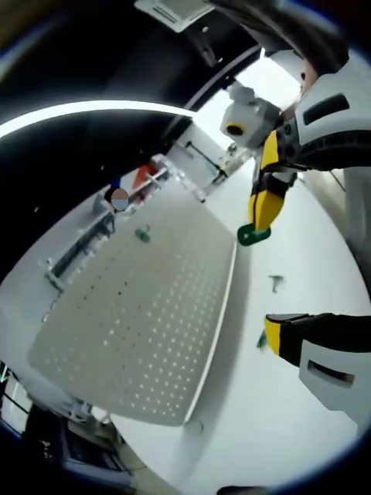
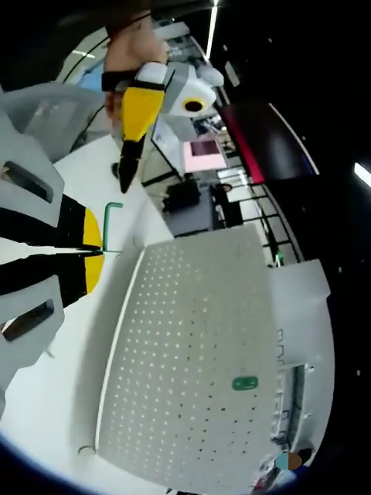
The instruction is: Insert the hook assembly into the mounting plate slot until the hook locks in place.
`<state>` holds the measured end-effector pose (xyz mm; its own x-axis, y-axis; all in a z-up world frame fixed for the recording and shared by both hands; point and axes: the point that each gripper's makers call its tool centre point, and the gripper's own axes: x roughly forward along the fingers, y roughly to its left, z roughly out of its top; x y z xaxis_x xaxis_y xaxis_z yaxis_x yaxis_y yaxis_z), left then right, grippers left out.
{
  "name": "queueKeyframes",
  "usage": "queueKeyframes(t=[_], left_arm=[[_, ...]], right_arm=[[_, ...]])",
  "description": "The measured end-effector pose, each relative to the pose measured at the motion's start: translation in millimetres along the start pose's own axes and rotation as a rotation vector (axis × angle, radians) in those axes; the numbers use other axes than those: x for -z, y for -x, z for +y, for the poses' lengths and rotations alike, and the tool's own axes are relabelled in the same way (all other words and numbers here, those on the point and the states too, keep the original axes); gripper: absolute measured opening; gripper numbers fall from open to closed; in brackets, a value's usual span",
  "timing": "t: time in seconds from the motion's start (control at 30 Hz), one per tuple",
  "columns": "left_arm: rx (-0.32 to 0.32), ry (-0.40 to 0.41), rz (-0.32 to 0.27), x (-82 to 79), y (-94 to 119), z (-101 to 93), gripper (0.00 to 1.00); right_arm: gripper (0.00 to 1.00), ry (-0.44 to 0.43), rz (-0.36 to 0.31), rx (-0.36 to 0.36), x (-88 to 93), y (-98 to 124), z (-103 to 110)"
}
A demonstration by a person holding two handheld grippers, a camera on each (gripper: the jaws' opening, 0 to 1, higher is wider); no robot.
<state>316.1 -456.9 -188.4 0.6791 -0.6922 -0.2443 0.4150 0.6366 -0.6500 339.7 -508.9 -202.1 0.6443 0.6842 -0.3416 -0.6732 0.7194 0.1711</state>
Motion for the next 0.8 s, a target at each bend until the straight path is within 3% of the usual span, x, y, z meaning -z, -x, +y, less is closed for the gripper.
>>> queueKeyframes(t=[0.3,0.8], left_arm=[[0.021,0.003,-0.005,-0.9,-4,-3.8,0.64],[0.05,0.013,-0.032,-5.8,-2,-6.1,0.46]], right_arm=[[0.0,-0.048,-0.045,-0.045,-8.6,2,26],[0.0,-0.079,-0.072,-0.058,-16.7,1,32]])
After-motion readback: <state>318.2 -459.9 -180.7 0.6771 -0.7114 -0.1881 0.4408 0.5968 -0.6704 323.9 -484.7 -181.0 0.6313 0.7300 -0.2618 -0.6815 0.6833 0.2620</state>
